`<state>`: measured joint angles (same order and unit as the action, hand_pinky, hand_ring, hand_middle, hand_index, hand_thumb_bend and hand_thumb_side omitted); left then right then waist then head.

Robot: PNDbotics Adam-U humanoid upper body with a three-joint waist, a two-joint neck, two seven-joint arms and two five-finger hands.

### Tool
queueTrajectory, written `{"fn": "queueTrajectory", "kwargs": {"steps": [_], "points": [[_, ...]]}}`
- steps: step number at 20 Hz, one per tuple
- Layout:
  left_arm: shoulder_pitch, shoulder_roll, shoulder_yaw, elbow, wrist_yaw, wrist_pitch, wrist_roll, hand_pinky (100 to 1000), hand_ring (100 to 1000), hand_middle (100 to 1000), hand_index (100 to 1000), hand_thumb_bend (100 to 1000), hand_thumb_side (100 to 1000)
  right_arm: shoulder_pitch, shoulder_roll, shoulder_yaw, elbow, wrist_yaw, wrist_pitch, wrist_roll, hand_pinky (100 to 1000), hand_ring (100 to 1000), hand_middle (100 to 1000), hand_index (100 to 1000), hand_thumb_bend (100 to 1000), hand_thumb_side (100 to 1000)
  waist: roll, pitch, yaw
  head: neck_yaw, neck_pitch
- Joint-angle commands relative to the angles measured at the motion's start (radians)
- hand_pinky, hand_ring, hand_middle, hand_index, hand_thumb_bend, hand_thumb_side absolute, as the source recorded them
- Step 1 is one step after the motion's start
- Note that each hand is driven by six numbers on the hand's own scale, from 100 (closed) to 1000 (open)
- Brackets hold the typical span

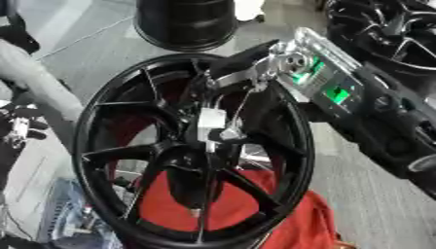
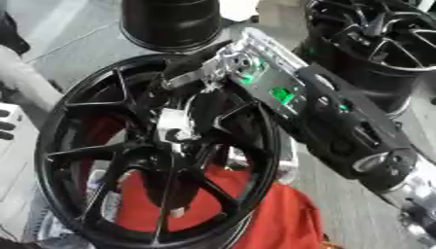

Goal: Pull the pin out of the wheel hub.

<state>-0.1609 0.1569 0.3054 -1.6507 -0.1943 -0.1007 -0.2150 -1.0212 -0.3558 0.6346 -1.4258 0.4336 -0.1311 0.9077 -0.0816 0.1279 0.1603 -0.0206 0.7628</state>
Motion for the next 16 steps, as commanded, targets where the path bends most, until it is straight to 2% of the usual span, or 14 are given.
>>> {"fn": "queueTrajectory", "kwargs": {"steps": [1,2,9,13,16], "points": [[-0.014,0.013,0.0,-0.018,-0.001,-0.003,-0.002,570,607,643,843,100,727,-0.012,-0.012,-0.009,0.009,0.018,-0.012,-0.001,837,910,909,948,237,369,0.011,-0.01,-0.002,0.001,-0.009],[-0.013,0.013,0.0,-0.018,-0.001,-0.003,-0.002,570,607,643,843,100,727,-0.01,-0.013,-0.008,0.012,0.02,-0.015,-0.001,835,907,907,946,220,394,0.011,-0.01,-0.002,0.001,-0.009],[-0.012,0.012,0.001,-0.018,-0.002,-0.003,-0.003,571,607,643,844,100,728,0.0,-0.019,-0.006,0.021,0.027,-0.026,-0.001,787,855,874,929,209,385,0.011,-0.01,-0.005,0.003,-0.009],[-0.012,0.012,0.001,-0.018,-0.003,-0.003,-0.003,571,607,643,844,100,728,0.003,-0.02,-0.005,0.022,0.025,-0.027,-0.001,718,768,820,907,192,373,0.011,-0.01,-0.005,0.003,-0.01],[-0.012,0.012,0.002,-0.018,-0.002,-0.003,-0.003,571,607,644,845,100,729,0.003,-0.021,-0.005,0.017,0.019,-0.028,-0.001,632,675,747,863,171,354,0.011,-0.011,-0.005,0.003,-0.011]]}}
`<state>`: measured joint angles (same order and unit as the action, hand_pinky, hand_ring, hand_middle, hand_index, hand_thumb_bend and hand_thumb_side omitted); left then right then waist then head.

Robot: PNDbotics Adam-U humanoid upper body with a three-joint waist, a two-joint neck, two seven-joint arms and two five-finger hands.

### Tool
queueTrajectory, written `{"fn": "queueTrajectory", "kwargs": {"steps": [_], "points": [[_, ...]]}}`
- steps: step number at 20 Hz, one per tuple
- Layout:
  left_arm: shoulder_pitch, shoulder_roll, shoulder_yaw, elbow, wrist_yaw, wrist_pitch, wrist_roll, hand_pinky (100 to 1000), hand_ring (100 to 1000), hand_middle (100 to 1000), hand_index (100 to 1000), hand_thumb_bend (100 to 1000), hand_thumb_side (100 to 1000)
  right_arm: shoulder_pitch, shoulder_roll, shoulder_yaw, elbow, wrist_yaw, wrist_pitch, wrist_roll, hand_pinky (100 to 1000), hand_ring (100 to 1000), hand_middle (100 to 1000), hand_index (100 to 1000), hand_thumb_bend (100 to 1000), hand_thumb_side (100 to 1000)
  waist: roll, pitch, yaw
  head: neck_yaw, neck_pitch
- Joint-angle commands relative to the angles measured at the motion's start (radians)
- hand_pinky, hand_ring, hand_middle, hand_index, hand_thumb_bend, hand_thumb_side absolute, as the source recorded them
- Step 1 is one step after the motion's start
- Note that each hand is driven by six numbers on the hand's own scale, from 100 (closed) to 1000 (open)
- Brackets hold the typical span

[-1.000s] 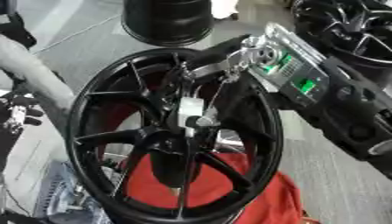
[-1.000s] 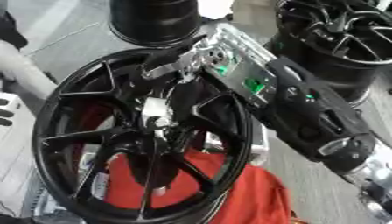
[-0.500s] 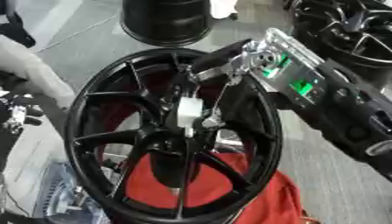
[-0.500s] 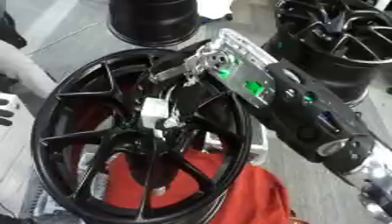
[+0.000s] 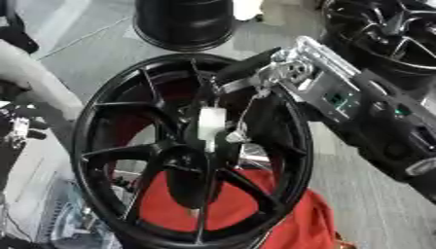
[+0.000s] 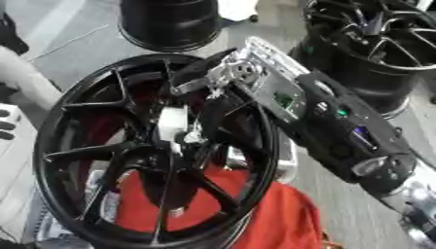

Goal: Pull the pin out of the wheel hub.

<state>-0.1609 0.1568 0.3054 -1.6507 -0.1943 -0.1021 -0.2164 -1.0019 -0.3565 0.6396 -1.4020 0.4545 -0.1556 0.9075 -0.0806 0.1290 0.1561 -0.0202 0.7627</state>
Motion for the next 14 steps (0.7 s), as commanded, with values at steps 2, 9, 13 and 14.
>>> {"fn": "queueTrajectory", "kwargs": {"steps": [2,9,13,14], "points": [[-0.012,0.012,0.001,-0.018,-0.003,-0.002,-0.002,572,608,644,845,100,729,-0.017,-0.02,-0.012,-0.013,-0.011,-0.001,0.0,556,596,666,816,136,333,0.01,-0.012,0.0,0.002,-0.011],[-0.012,0.012,0.002,-0.017,-0.003,-0.001,-0.002,572,608,644,845,100,729,-0.026,-0.018,-0.023,-0.042,-0.046,0.014,-0.002,404,481,552,736,100,286,0.01,-0.013,-0.001,0.001,-0.013],[-0.011,0.013,0.002,-0.017,-0.002,-0.001,-0.002,572,608,644,845,100,729,-0.04,-0.025,-0.034,-0.078,-0.062,0.027,-0.007,387,469,541,729,100,279,0.01,-0.015,-0.002,0.001,-0.014],[-0.011,0.013,0.002,-0.017,-0.002,-0.001,-0.002,572,608,644,845,100,729,-0.044,-0.028,-0.037,-0.088,-0.066,0.032,-0.007,387,469,541,729,100,279,0.009,-0.015,-0.003,0.001,-0.014]]}}
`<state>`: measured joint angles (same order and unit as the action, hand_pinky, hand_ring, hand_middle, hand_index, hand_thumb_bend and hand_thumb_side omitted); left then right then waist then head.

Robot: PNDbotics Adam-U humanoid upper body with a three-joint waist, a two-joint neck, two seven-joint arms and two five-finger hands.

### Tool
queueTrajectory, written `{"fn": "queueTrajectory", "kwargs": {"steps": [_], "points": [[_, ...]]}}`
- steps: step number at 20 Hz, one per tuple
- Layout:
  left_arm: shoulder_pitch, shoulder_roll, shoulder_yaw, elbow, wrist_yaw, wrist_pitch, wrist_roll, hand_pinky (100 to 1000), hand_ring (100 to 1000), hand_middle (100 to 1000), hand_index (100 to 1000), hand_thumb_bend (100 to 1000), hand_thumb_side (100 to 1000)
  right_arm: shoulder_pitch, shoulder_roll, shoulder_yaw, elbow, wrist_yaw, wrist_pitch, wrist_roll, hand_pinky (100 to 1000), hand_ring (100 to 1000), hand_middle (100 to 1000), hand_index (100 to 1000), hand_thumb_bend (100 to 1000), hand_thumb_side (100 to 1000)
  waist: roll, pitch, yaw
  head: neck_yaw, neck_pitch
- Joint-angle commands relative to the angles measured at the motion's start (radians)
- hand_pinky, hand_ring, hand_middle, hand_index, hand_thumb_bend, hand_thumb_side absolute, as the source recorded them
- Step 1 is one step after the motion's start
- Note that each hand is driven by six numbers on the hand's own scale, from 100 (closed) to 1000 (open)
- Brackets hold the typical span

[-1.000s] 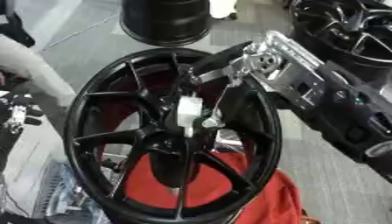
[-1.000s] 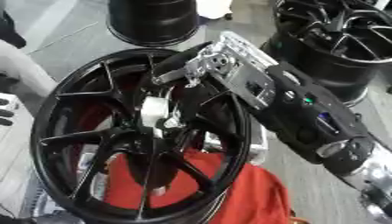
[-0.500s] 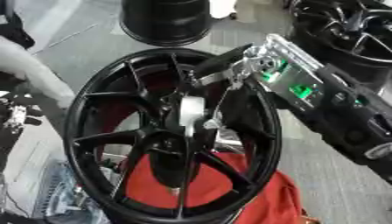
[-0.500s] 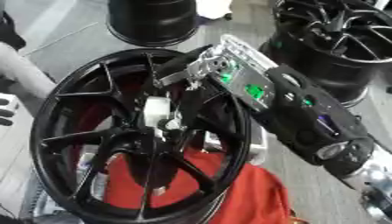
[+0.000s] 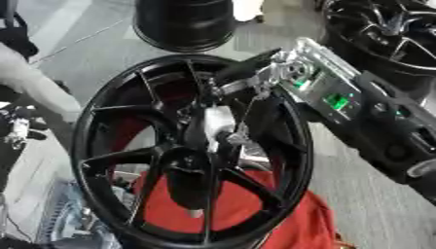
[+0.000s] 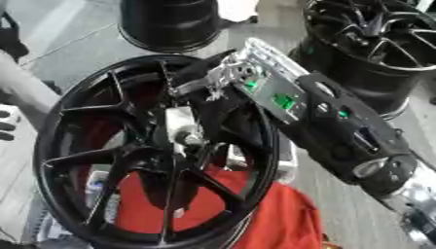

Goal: Pull the pin out of the wheel hub.

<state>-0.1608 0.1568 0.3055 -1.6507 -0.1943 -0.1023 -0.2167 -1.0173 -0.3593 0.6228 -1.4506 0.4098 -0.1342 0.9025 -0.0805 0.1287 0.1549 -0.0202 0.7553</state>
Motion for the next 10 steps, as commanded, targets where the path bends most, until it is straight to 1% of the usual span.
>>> {"fn": "queueTrajectory", "kwargs": {"steps": [1,4,6,8,10], "points": [[-0.011,0.014,0.002,-0.017,-0.002,0.0,-0.002,572,608,644,845,100,729,-0.035,-0.03,-0.026,-0.051,-0.026,0.015,-0.003,387,470,540,729,100,277,0.009,-0.016,-0.003,0.001,-0.006],[-0.01,0.016,0.003,-0.016,-0.001,0.001,-0.002,573,609,644,845,100,729,-0.053,-0.052,-0.049,-0.095,-0.043,0.031,-0.006,394,475,543,733,100,270,0.007,-0.02,-0.007,0.003,-0.004],[-0.008,0.019,0.005,-0.016,-0.001,0.002,0.0,572,608,644,845,100,729,-0.056,-0.083,-0.079,-0.134,-0.056,0.043,-0.015,393,474,540,733,100,262,0.006,-0.023,-0.012,0.008,-0.003],[-0.006,0.022,0.007,-0.016,-0.001,0.003,0.003,572,609,644,845,100,728,-0.048,-0.129,-0.122,-0.175,-0.073,0.06,-0.038,396,475,539,734,100,251,0.004,-0.027,-0.019,0.013,-0.001],[-0.005,0.026,0.01,-0.015,-0.001,0.004,0.005,573,609,644,845,100,728,-0.022,-0.193,-0.178,-0.213,-0.085,0.077,-0.075,394,473,537,735,100,242,0.002,-0.03,-0.027,0.02,0.0]]}}
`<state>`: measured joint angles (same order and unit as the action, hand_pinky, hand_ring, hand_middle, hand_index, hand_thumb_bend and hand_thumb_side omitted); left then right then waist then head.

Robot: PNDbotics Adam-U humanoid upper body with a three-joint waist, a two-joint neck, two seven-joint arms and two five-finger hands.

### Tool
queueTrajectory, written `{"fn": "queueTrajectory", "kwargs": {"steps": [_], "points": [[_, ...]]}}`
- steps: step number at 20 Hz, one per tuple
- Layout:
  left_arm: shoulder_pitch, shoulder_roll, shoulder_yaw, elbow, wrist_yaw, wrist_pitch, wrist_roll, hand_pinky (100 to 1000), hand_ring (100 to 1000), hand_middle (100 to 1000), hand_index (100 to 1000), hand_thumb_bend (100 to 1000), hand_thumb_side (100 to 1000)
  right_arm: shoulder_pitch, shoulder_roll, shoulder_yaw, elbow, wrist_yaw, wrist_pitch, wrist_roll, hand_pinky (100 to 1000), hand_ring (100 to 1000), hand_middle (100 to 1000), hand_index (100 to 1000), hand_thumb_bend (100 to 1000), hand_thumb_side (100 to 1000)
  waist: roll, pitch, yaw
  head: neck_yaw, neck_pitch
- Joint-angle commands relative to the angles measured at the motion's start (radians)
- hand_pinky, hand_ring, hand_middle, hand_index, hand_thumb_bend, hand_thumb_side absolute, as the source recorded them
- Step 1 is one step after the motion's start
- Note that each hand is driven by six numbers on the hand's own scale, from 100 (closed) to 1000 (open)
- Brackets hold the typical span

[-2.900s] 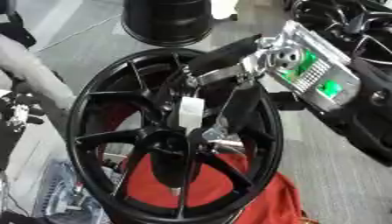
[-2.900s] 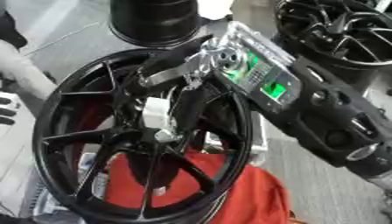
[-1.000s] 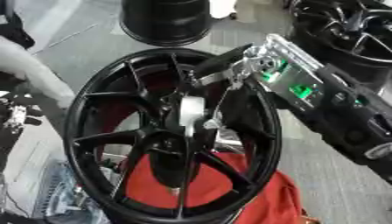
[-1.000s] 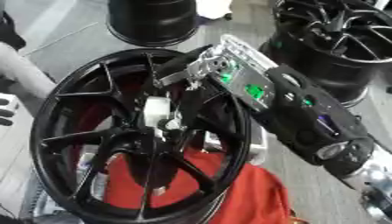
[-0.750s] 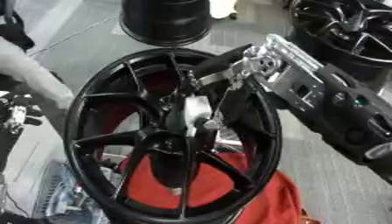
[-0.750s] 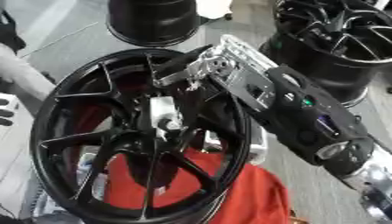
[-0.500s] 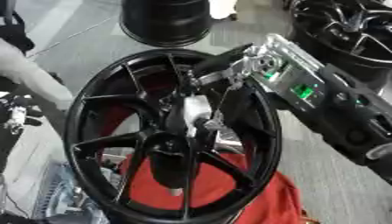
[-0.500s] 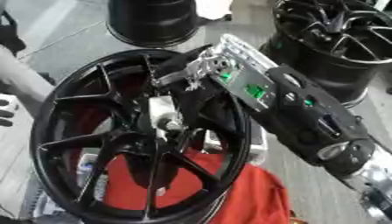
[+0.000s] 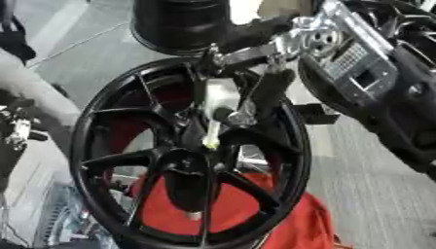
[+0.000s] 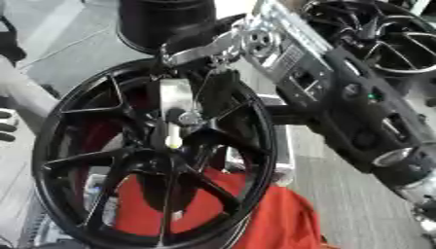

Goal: Pull the pin out of the wheel hub.

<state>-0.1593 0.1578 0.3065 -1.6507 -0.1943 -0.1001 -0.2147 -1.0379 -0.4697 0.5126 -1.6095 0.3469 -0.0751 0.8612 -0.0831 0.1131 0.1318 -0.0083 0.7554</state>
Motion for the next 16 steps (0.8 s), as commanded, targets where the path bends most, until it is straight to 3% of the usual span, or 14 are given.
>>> {"fn": "queueTrajectory", "kwargs": {"steps": [1,5,6,7,8,12,14,15,16], "points": [[-0.005,0.026,0.01,-0.015,-0.001,0.002,0.005,573,609,644,845,100,728,0.018,-0.117,-0.099,-0.069,-0.027,0.027,-0.056,394,472,537,735,100,234,0.004,-0.016,-0.008,0.011,0.0],[-0.005,0.028,0.014,-0.015,-0.001,0.003,0.008,573,609,644,845,100,728,0.14,-0.25,-0.234,-0.103,-0.01,0.069,-0.175,391,468,534,733,100,204,0.005,-0.017,-0.018,0.02,-0.001],[-0.005,0.028,0.015,-0.016,0.0,0.003,0.01,573,609,644,845,100,728,0.191,-0.281,-0.273,-0.104,0.005,0.079,-0.215,395,471,538,736,131,100,0.006,-0.016,-0.02,0.022,-0.002],[-0.006,0.028,0.017,-0.016,0.0,0.003,0.012,573,609,644,845,100,728,0.246,-0.308,-0.31,-0.099,0.024,0.089,-0.253,397,471,536,737,100,193,0.008,-0.015,-0.021,0.025,-0.004],[-0.006,0.028,0.018,-0.017,0.0,0.003,0.013,573,609,644,845,100,728,0.302,-0.327,-0.346,-0.09,0.042,0.096,-0.292,396,470,535,737,100,193,0.009,-0.014,-0.021,0.027,-0.006],[-0.008,0.026,0.023,-0.019,0.002,0.003,0.02,573,609,644,845,100,727,0.538,-0.34,-0.484,-0.006,0.083,0.145,-0.453,423,482,538,742,100,198,0.016,-0.007,-0.024,0.03,-0.013],[-0.008,0.024,0.026,-0.019,0.002,0.002,0.023,573,609,645,845,100,727,0.647,-0.313,-0.548,0.047,0.112,0.178,-0.524,497,536,594,778,100,224,0.02,-0.004,-0.028,0.035,-0.018],[-0.008,0.023,0.027,-0.019,0.002,0.002,0.024,573,609,644,845,100,727,0.694,-0.293,-0.577,0.073,0.125,0.197,-0.557,625,647,707,841,110,100,0.021,-0.002,-0.031,0.037,-0.019],[-0.008,0.023,0.028,-0.019,0.002,0.002,0.025,573,609,644,845,100,727,0.737,-0.269,-0.607,0.102,0.135,0.22,-0.59,701,719,757,869,100,310,0.023,-0.001,-0.033,0.038,-0.019]]}}
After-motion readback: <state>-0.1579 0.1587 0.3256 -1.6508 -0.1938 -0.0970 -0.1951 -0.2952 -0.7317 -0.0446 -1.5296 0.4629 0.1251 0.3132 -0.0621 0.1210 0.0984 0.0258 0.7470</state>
